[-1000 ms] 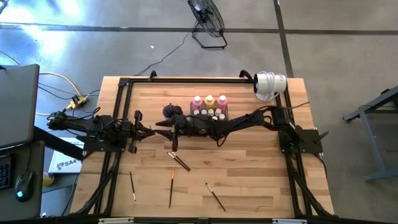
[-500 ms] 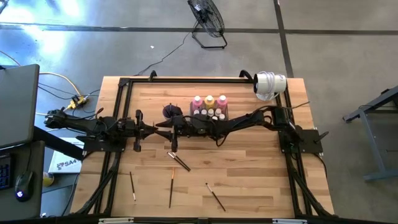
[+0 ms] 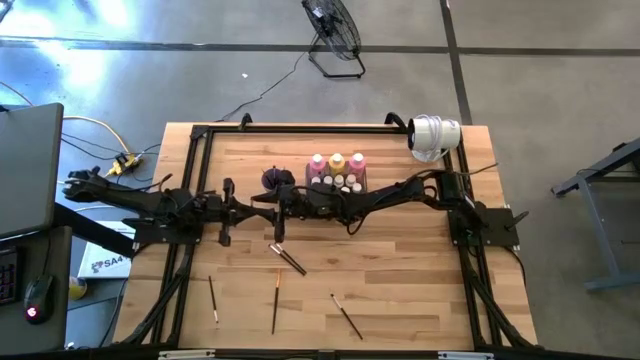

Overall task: Pick & Place Paint Supplies
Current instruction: Put the silver paint brush into the purple cup

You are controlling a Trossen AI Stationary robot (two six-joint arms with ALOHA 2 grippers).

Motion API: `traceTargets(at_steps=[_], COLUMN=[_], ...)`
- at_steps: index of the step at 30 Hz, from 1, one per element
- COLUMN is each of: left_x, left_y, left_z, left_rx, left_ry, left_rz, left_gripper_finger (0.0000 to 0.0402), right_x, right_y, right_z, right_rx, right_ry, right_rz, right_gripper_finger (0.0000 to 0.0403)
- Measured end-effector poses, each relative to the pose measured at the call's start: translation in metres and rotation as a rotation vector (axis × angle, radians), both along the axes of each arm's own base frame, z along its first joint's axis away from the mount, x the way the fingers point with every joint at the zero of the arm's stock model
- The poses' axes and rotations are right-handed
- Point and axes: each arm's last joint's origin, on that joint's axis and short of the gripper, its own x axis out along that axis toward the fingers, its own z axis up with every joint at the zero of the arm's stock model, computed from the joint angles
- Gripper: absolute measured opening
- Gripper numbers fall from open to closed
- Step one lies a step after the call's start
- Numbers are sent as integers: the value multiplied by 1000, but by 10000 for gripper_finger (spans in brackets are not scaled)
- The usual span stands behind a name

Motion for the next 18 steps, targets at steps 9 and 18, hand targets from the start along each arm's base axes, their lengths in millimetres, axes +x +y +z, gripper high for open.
traceTargets(at_steps=[9, 18], left_x=[6, 6], left_y=[-1, -1], left_z=[-2, -3], left_rx=[7, 6], left_ry=[20, 25], left_rz=[0, 0], left_gripper_finger=[12, 12], right_x=[0, 0], right_y=[0, 1], right_z=[0, 0], right_rx=[-7, -48], right_ry=[-1, 6], right_rz=[-1, -6], right_gripper_finger=[84, 13])
